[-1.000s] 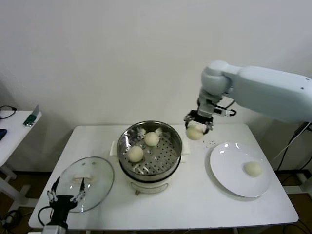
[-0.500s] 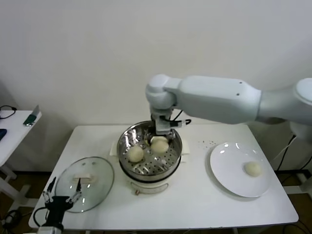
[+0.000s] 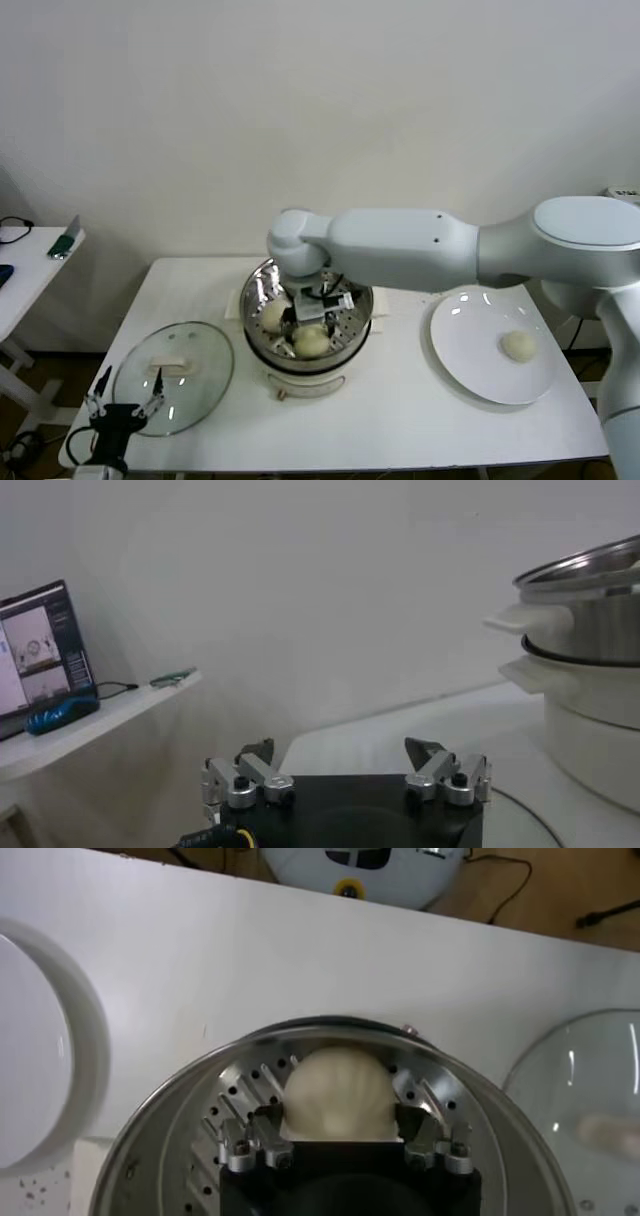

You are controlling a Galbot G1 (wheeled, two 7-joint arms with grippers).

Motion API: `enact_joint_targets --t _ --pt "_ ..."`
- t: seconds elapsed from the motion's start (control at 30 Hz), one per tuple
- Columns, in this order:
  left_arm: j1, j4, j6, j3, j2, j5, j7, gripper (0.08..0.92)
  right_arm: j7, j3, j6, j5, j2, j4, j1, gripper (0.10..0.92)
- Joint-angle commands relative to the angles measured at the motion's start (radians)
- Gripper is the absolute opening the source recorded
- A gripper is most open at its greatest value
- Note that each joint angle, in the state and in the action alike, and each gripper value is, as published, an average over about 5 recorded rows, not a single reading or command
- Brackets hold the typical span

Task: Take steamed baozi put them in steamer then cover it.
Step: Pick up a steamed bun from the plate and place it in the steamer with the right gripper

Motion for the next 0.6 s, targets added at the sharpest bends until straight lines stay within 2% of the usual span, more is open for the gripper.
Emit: enact_joint_targets --t 0.03,0.23,0.47,0.6 --pt "-0.001 0.005 -0.001 0.001 0.001 -0.003 0.001 0.823 -0.001 0.003 0.005 -0.031 0.023 -0.005 -0.038 0.738" --pt "-0.003 0.009 -0.001 0.002 0.000 -0.002 0.001 0.823 -0.001 0.012 0.007 -0.054 0.010 -0.004 -0.039 0.739" --pt "-0.007 0.009 0.000 0.004 -0.001 0.000 0.000 0.823 -0.006 0.048 0.008 -0.064 -0.009 0.002 -0.032 0.815" --pt "-0.009 0.008 0.000 0.005 -0.002 0.002 0.000 0.823 -0.010 0.078 0.007 -0.051 -0.049 0.005 0.012 0.822"
